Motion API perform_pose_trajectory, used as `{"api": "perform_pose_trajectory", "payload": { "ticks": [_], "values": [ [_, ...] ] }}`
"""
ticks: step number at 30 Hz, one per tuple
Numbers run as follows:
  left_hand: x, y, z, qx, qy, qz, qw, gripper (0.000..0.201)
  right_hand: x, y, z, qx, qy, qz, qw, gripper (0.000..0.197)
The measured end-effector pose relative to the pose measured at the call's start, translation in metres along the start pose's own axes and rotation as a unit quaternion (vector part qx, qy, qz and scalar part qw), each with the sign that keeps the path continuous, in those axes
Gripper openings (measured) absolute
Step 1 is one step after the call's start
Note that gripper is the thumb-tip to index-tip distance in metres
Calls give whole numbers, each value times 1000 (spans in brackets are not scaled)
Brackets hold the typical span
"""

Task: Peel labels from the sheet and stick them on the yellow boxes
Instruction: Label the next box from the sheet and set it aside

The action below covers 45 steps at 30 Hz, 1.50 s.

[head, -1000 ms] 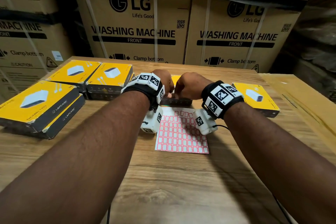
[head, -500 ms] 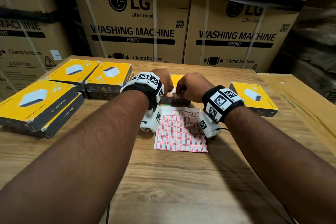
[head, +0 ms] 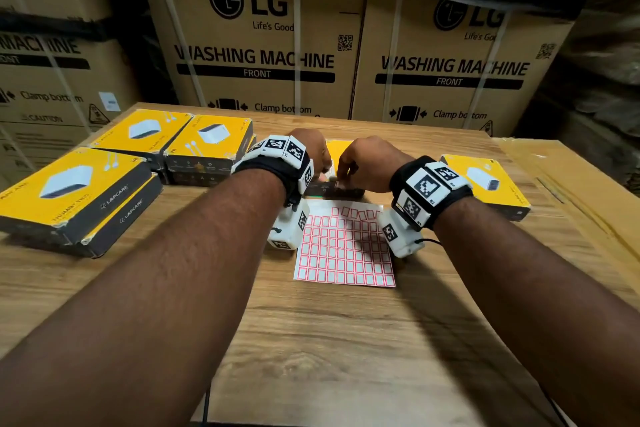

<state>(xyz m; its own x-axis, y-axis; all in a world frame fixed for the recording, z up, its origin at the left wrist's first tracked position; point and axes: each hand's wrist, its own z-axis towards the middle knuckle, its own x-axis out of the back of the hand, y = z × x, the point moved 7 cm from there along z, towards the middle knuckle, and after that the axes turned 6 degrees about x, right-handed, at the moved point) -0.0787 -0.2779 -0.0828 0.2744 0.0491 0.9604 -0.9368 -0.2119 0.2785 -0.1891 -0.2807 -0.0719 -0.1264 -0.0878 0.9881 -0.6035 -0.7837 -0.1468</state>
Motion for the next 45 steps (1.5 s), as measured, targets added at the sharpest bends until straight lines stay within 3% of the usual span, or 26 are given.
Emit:
{"api": "perform_pose_trajectory", "payload": {
  "ticks": [17, 45],
  "values": [
    [0, 2, 0, -12, 11, 9, 1000, 31, 1, -5, 1, -23, 47, -49, 997, 14],
    [0, 4, -1, -17, -3, 34, 999, 32, -5, 18, 7, -90, 42, 43, 994, 24]
  ]
}}
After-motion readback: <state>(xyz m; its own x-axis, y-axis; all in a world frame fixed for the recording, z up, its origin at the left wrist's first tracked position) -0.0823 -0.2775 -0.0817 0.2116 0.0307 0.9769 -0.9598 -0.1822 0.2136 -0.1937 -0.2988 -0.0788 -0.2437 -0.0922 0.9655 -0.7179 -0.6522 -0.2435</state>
